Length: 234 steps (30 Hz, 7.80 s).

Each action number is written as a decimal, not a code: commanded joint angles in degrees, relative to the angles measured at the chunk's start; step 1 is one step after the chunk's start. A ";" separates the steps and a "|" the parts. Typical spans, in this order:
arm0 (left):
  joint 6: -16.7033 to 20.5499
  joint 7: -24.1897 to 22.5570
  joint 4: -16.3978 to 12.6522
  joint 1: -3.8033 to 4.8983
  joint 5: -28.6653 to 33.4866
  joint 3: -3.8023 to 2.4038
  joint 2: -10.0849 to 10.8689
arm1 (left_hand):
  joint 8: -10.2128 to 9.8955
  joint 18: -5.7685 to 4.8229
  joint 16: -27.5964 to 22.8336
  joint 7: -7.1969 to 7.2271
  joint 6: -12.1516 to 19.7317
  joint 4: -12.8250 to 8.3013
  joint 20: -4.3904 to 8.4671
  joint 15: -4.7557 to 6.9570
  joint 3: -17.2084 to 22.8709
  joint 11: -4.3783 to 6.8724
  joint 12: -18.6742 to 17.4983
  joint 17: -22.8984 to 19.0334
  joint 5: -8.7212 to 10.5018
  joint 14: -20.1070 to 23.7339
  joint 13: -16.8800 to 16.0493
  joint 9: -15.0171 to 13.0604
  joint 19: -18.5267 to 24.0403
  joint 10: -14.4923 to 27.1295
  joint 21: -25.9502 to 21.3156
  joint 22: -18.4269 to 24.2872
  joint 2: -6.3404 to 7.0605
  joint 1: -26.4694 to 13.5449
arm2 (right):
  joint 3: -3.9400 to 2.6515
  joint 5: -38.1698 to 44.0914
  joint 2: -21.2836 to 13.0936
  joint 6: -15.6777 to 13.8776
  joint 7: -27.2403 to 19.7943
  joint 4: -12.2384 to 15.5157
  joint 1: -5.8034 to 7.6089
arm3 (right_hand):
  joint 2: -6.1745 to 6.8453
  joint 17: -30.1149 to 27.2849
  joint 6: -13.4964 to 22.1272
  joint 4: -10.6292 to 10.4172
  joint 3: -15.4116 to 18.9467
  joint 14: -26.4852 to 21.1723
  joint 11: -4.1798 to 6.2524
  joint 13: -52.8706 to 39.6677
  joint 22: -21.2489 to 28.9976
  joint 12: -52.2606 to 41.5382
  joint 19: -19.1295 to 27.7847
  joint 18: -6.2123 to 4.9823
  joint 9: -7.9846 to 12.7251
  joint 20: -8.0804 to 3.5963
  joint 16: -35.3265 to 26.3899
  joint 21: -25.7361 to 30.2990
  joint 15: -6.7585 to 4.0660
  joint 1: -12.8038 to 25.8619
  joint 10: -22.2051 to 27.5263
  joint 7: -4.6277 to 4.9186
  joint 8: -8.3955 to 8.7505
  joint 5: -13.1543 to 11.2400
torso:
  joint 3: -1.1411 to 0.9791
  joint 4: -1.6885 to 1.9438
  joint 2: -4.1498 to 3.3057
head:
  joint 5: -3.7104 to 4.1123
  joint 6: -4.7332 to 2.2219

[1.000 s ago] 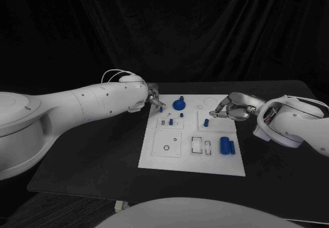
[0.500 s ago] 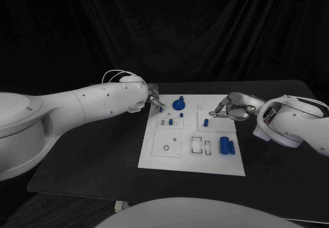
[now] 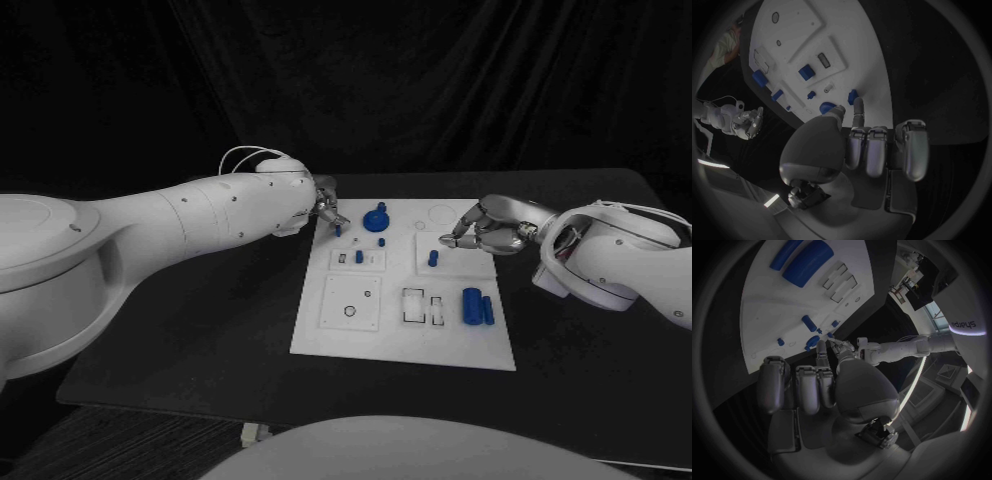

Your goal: Assemble the parts on the task board

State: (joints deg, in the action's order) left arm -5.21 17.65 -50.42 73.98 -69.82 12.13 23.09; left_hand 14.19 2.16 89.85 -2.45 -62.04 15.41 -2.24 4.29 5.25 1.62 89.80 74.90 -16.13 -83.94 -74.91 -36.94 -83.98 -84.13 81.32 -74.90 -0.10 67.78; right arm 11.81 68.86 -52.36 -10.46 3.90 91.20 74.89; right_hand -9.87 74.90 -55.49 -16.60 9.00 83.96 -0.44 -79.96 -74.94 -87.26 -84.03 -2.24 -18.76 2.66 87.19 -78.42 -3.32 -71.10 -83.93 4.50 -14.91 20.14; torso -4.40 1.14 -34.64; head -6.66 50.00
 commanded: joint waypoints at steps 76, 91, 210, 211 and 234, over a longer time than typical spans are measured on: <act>-2.98 -0.28 1.44 -0.26 0.33 -0.06 -1.14 | -0.98 0.04 0.15 0.78 -0.22 -5.63 0.18 0.19 7.69 0.42 -0.35 15.10 -5.48 -6.06 -14.69 -4.53 -0.64 -5.47 -0.40 -12.19 2.43 6.13 | -0.03 0.04 -0.19 0.69 0.90 0.18 -0.28 | -0.53 8.37 -0.40 0.07 0.51 4.36 0.49 -2.52 -10.96 0.65 0.04 -0.85 0.04 0.11 -0.43 1.06 -0.30 -0.06 -2.34 -0.10 -0.13 0.20 | -0.02 0.00 0.00 | 0.25 0.00; -2.59 -0.46 1.38 -0.27 0.33 -0.06 -1.04 | -1.15 -0.01 0.15 0.94 -1.12 -8.95 0.44 0.45 12.94 0.67 -0.14 15.10 -6.36 -6.06 -14.85 -5.82 -0.83 -5.64 -0.19 -12.25 4.12 7.14 | -0.03 0.04 -0.26 0.73 1.03 0.22 -0.28 | -0.56 8.22 -0.40 0.07 0.53 4.32 0.49 -2.33 -10.89 0.74 0.13 -0.90 0.04 0.11 -0.51 1.26 -0.30 -0.06 -2.24 -0.10 -0.12 0.19 | -0.03 0.04 0.02 | 0.30 0.00; 8.50 10.78 -26.91 -0.36 4.37 0.02 13.93 | -1.72 0.47 0.15 0.85 -1.30 -9.33 0.49 0.48 16.56 0.63 -2.49 15.10 -6.31 -6.06 -13.17 -6.73 0.21 -4.10 -2.28 -11.58 5.02 4.25 | -0.03 0.04 -0.20 0.27 1.44 -0.38 -0.93 | -0.58 7.96 -0.41 0.08 0.75 4.21 0.47 -2.21 -10.83 0.82 0.26 -0.94 0.06 0.13 -0.65 1.50 -0.27 -0.07 -2.13 -0.08 -0.09 0.11 | -0.04 0.04 0.01 | -0.48 0.00; 8.66 10.68 -26.85 -0.48 4.37 0.02 13.86 | -1.72 0.47 0.15 0.85 -1.30 -9.33 0.49 0.48 16.56 0.63 -2.49 15.10 -6.31 -6.06 -13.17 -6.73 0.21 -4.10 -2.28 -11.58 5.02 4.25 | -0.03 0.04 -0.20 0.26 1.44 -0.37 -0.93 | -0.58 7.96 -0.41 0.08 0.75 4.21 0.47 -2.21 -10.83 0.82 0.26 -0.94 0.06 0.13 -0.65 1.50 -0.27 -0.07 -2.13 -0.08 -0.09 0.11 | -0.03 0.05 0.02 | -0.43 0.00; 10.12 9.86 -26.12 -1.12 4.37 0.02 13.04 | -1.78 0.51 0.15 0.87 -1.22 -9.60 0.49 0.48 16.98 0.65 -2.70 15.10 -6.43 -6.06 -13.02 -6.84 0.32 -3.97 -2.49 -11.52 5.05 4.36 | -0.03 0.04 -0.37 0.06 1.40 -0.19 -0.95 | -0.54 8.02 -0.44 0.11 0.87 4.22 0.47 -2.16 -10.81 0.85 0.30 -0.95 0.06 0.13 -0.63 1.59 -0.27 -0.16 -2.10 -0.09 -0.07 0.14 | 0.02 0.02 -0.06 | -0.32 0.00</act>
State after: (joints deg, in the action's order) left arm 4.32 28.58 -76.53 72.96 -65.50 12.20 36.26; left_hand 12.64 2.16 89.85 -1.82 -63.26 6.23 -2.04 4.29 21.39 1.80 87.35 74.91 -22.24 -83.94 -74.91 -43.70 -83.78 -83.95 79.17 -74.90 5.51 72.21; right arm 11.82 68.84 -52.65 -9.88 4.55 90.88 74.06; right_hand -10.02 74.91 -55.49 -16.44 9.47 84.14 -0.45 -82.12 -74.91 -86.58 -84.03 -2.24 -18.76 2.66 86.79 -77.14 -3.14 -71.24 -83.93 4.50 -14.91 20.14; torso -4.38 1.15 -34.73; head -7.03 50.00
